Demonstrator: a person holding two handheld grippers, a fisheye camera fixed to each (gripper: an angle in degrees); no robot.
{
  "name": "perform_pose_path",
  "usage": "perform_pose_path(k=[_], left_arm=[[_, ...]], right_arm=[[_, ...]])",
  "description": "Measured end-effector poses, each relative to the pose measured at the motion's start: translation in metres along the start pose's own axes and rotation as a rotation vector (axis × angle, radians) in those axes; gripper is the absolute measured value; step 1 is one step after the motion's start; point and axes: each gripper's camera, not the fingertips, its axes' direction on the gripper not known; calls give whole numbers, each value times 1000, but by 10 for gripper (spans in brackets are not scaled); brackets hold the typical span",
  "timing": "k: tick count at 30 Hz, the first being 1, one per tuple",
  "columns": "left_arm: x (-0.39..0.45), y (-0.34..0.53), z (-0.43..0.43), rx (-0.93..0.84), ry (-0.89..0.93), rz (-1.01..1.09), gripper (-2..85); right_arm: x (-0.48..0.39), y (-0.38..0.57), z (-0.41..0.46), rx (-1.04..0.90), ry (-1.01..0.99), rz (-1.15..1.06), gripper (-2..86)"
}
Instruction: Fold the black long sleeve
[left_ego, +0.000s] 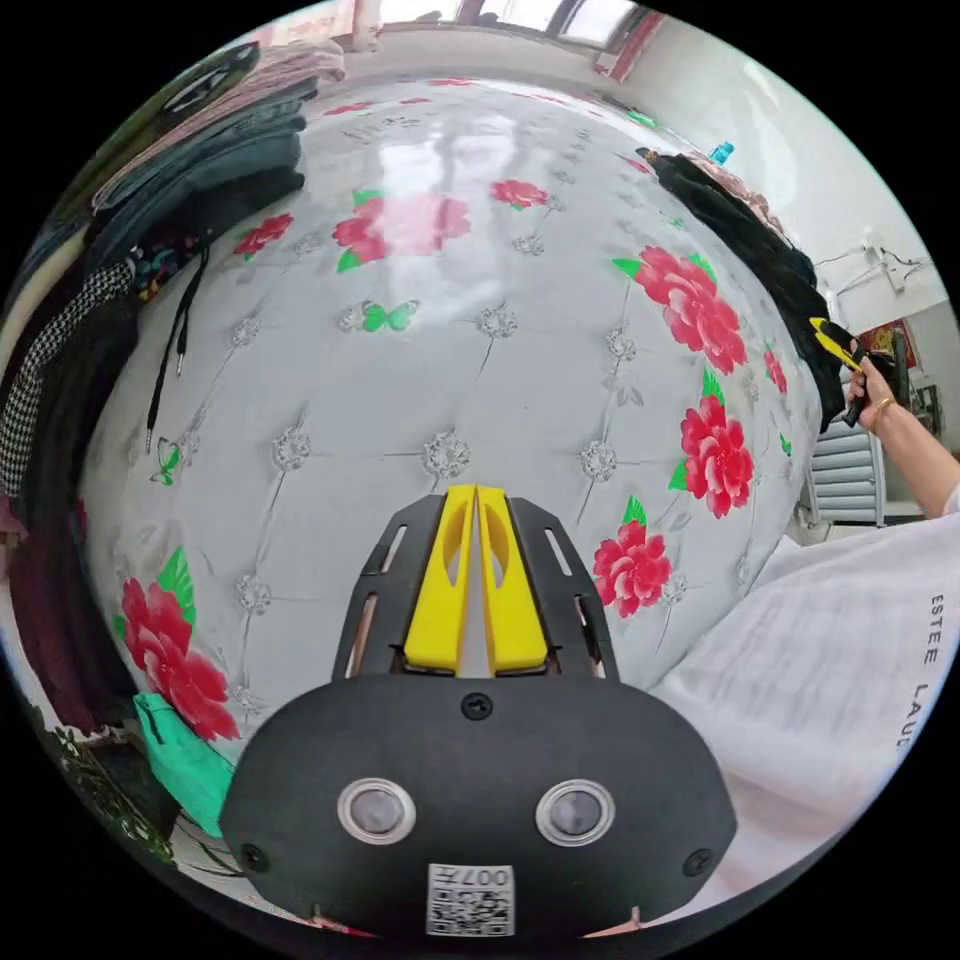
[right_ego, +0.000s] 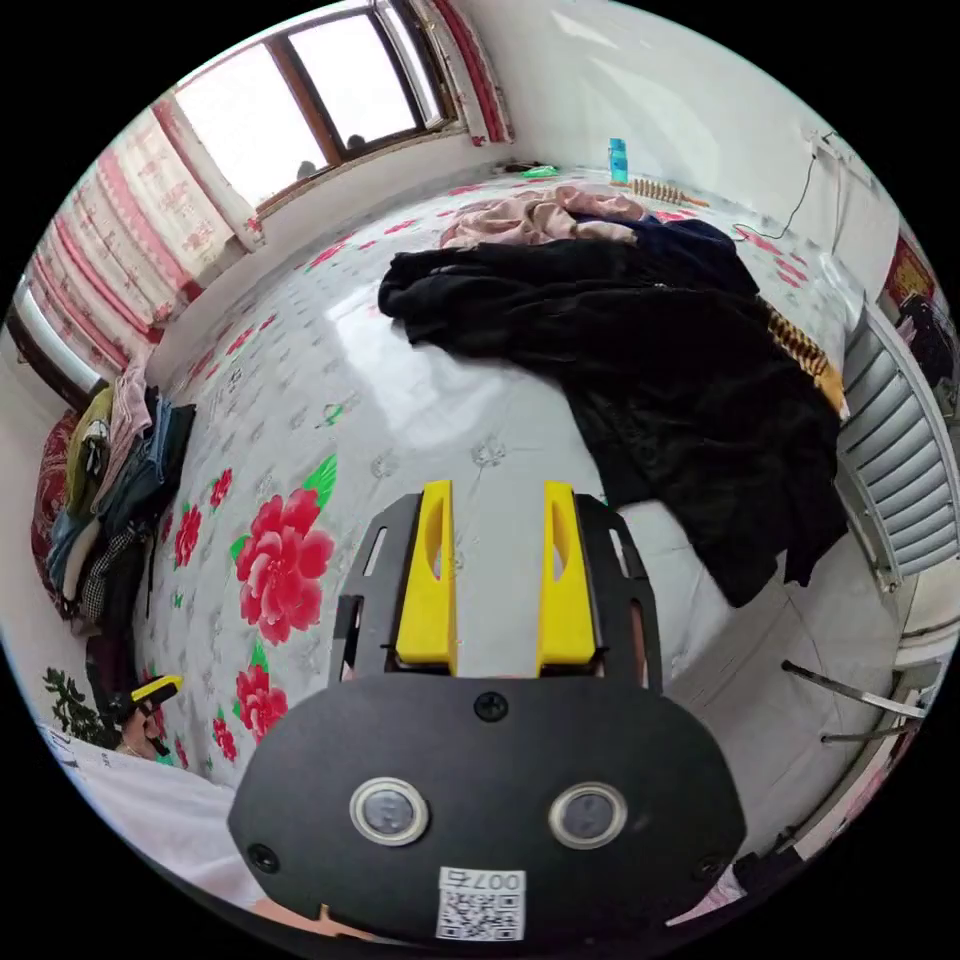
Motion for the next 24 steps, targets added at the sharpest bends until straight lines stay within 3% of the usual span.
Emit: perform_pose_path(k=[6,16,18,21,22,24], left_arm=[[29,-22,32,-77,-103,0,-10],[38,-32,55,-108,-149,-14,-9],[36,-33,58,-112,-146,-35,-9],[30,-27,58,-84,-133,-64,-10],[29,-26,58,-77,-130,-69,-10],[22,-19,57,-47,-110,-95,-10]], right_arm=[[68,-57,0,29,126,116,124],[-13,-233,57,46,356,-160,91],[-29,-257,83,-26,346,-190,45],[-52,-280,154,-387,264,-165,12],[-72,-276,170,-424,273,-208,9],[-105,-263,168,-319,338,-258,10]])
